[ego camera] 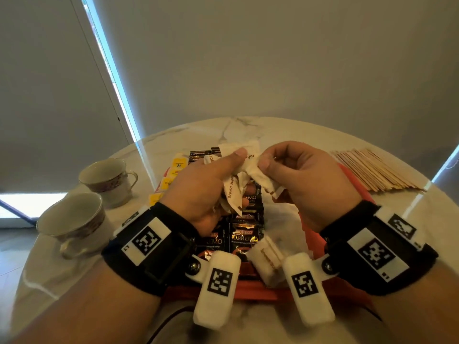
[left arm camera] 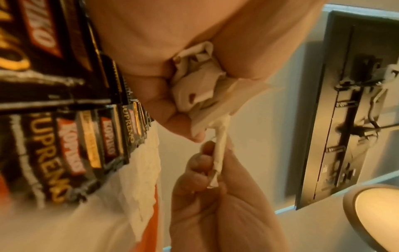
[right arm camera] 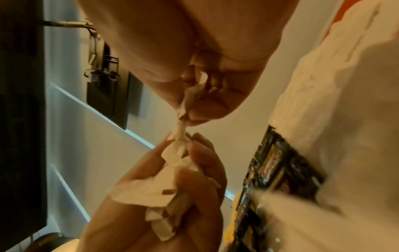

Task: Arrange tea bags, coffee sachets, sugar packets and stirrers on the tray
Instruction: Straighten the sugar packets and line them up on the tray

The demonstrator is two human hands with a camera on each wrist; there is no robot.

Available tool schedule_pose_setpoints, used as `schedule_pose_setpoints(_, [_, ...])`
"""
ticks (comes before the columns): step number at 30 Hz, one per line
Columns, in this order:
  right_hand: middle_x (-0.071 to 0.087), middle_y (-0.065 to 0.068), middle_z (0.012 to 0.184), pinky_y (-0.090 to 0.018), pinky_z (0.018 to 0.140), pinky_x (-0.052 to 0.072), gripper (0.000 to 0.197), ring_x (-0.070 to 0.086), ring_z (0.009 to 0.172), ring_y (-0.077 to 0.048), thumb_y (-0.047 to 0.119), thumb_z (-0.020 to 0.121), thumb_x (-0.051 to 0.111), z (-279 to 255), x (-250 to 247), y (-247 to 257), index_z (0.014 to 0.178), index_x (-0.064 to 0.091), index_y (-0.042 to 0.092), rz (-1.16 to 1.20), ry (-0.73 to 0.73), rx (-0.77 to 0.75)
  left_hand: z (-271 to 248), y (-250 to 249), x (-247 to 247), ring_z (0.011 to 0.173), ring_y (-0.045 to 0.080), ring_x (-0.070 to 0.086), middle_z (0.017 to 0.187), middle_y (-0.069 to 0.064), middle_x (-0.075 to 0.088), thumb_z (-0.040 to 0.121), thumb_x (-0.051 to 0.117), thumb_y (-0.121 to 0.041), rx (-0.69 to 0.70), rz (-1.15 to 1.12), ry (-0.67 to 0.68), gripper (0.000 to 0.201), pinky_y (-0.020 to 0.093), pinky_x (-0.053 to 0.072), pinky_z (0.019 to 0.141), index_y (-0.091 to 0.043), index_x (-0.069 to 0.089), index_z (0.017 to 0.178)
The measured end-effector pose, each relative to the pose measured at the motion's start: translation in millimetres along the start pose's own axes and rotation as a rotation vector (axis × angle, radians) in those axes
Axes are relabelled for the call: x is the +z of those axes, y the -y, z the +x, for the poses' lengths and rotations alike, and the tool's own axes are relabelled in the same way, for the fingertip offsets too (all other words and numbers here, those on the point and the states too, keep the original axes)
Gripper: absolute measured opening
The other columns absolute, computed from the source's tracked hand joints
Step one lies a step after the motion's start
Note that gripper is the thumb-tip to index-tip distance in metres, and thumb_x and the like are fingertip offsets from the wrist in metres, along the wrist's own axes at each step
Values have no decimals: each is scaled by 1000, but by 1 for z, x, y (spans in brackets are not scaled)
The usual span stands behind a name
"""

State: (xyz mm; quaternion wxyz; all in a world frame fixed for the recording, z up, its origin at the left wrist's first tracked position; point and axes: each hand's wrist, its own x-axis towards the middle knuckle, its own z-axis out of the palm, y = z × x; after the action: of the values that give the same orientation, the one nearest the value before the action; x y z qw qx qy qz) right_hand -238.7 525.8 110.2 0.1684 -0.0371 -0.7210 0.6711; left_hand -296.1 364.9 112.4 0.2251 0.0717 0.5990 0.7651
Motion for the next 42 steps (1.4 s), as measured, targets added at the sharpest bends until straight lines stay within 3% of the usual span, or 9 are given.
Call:
schedule_pose_setpoints(4, [74,-21,91,-26,52,55,18,70,67,-21,15,87,76,-2,3,2,101,69,6,114,-7,46,-2,2,-3,72,23,73,94,15,78,72,86,-29,53,68,102,49,31,57,56,-4,76,112])
schedule_pose_setpoints(8, [74,-23,95,-28,60,59,37,72,75,-26,13,73,79,-1,-3,7,106,69,2,210,115,127,-10,-7,2,63,23,75,90,19,78,88,72,-5,68,-64,87,26,26,55,46,4,71,112])
schedule_pose_setpoints(12, [71,-11,76,-23,56,55,26,63,60,-16,12,64,83,3,-15,13,86,73,1,120,87,142,-11,-11,3,66,23,76,92,18,79,89,71,-3,136,-82,20,28,26,55,46,3,68,116])
schedule_pose_setpoints(16, [68,-12,75,-27,54,54,14,61,59,-16,16,81,81,2,-13,13,79,72,5,157,-73,148,-11,-9,6,70,23,76,93,16,80,92,70,-7,119,-70,10,21,28,58,49,-2,71,112])
schedule_pose_setpoints(19, [72,-9,81,-30,57,57,11,66,66,-18,18,91,74,0,-12,19,88,74,7,190,-86,184,-13,-7,11,66,22,76,94,17,79,94,68,-7,96,-115,25,24,27,57,48,-2,70,118])
schedule_pose_setpoints(23, [73,-9,82,-29,60,58,12,65,67,-16,1,88,73,-6,-19,25,100,72,4,90,-12,223,-12,-6,12,65,20,74,90,15,78,87,74,-14,71,-116,26,30,28,57,49,-5,71,115])
schedule_pose_setpoints(29, [72,-11,76,-28,51,46,12,55,44,-9,-5,90,64,-3,-69,-5,94,68,6,13,-320,512,-6,-8,4,60,15,70,84,9,73,92,75,-21,48,-59,-35,33,26,56,49,-5,68,119])
schedule_pose_setpoints(36, [69,-13,91,-31,65,46,19,54,66,-19,5,89,73,-6,-85,-16,107,71,4,-178,-298,680,-3,-7,3,65,15,73,81,6,75,83,78,-25,47,-48,-35,48,26,57,52,-4,67,124])
schedule_pose_setpoints(42, [62,-9,62,-36,75,44,12,54,56,-19,-3,92,66,-8,-80,-15,94,71,7,-212,-281,626,-3,-8,2,59,14,71,83,8,73,79,78,-27,58,-51,-26,53,25,56,49,-3,66,125])
